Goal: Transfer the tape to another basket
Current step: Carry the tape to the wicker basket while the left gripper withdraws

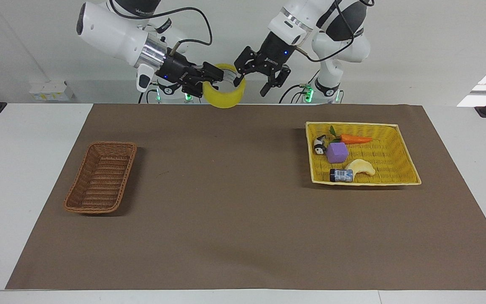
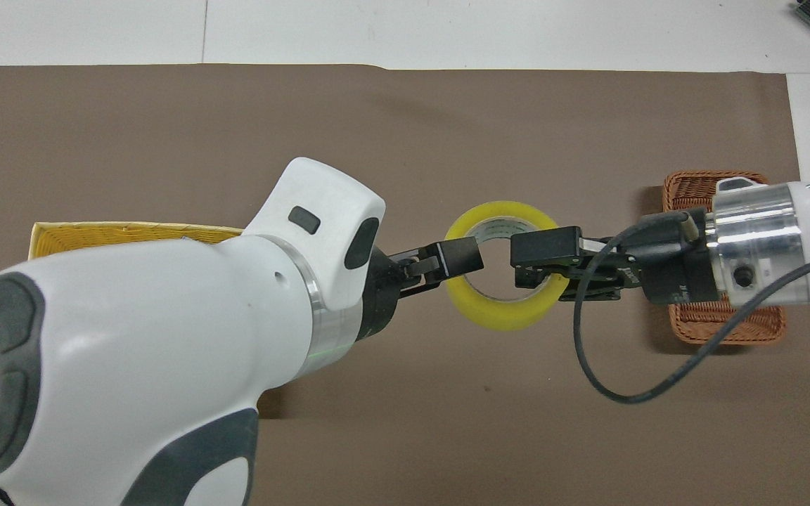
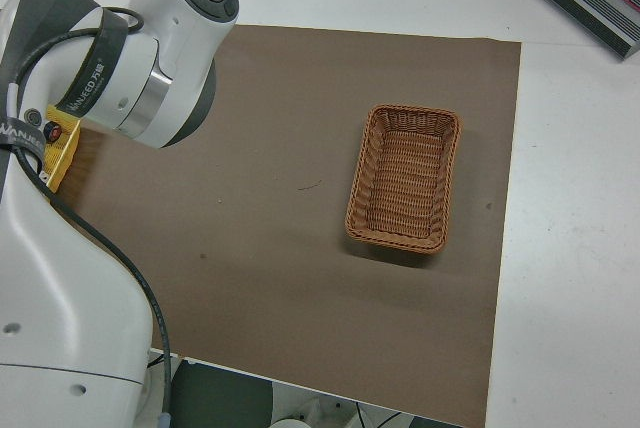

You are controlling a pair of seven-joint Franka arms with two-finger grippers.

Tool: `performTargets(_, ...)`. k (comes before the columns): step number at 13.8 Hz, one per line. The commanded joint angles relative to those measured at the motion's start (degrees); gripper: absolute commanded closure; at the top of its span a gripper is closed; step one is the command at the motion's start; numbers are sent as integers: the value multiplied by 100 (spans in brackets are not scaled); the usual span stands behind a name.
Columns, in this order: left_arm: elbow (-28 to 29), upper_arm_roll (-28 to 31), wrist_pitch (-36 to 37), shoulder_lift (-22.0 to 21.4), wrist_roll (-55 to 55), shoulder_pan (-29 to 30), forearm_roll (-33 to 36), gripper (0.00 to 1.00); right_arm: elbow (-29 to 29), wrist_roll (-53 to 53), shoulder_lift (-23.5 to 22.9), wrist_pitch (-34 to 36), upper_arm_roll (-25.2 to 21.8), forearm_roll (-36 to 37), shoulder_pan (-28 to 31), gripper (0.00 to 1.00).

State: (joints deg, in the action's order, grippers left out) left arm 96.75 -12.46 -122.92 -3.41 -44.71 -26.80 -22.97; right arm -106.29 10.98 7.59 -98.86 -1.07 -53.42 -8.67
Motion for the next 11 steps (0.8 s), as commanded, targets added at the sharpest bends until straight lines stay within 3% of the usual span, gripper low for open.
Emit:
performTargets(1,116,261,-143,-257,-414,202,-4,0,-50,-560,111,604,-866,375,225,100)
performTargets(3,108,226,-495,-240,-774,140,-5,0,-15,-903,111,850,-1201,657,217,100)
performTargets(6,125,226,-339,-257,-750,184,3,0,-24,-1150,120,939,-1351,964,225,100)
performTargets(8,116,270,239,-257,-540,385,65,0,-102,-1291,120,538,-1466,2136,208,100)
performTargets(11,108,270,908,-257,197,955,74,0,-331,-1483,-283,-116,-1545,2380,295,100)
